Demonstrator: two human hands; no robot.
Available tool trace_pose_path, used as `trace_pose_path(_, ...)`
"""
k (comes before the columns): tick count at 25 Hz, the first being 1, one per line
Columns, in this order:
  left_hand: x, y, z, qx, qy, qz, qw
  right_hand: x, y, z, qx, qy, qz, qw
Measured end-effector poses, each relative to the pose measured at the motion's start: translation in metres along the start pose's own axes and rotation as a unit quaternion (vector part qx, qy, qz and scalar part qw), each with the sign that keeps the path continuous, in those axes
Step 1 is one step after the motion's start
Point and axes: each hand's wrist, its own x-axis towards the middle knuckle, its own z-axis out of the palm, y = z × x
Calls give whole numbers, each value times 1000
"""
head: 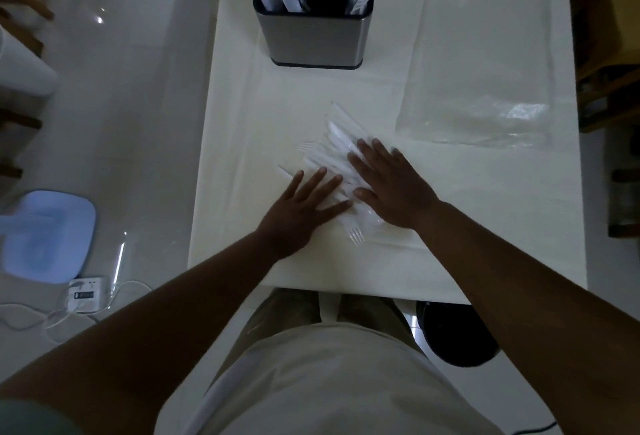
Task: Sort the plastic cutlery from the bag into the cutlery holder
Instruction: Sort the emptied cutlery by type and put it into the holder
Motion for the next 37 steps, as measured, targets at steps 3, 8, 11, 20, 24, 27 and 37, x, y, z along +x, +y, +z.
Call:
trace_pose_path(3,-1,-42,-10,7,26,1,1000,-9,-19,8,31,33,102,994)
trace_pose_path(8,-8,-63,-16,-3,68,-15,998,-13,-47,13,15,32,129,991)
trace_pose_path(11,-20,-49,-7,-38,76,-46,995,-13,-30,9,11,26,118,993)
trace_pose_path(20,-19,-25,-26,-186,179,-322,911,-22,-28,-14,40,220,59,973)
trace_pose_path(24,-12,-30,-28,-113,104,-180,972,-15,-50,-5,72,150,-19,986)
trace_pose_path(27,-14,-30,-37,-143,69,-207,965,-17,-46,-8,111,148,18,983)
trace_pose_path(37,-35,-43,-35,-76,122,-49,988,-22,-46,-10,30,99,-132,986)
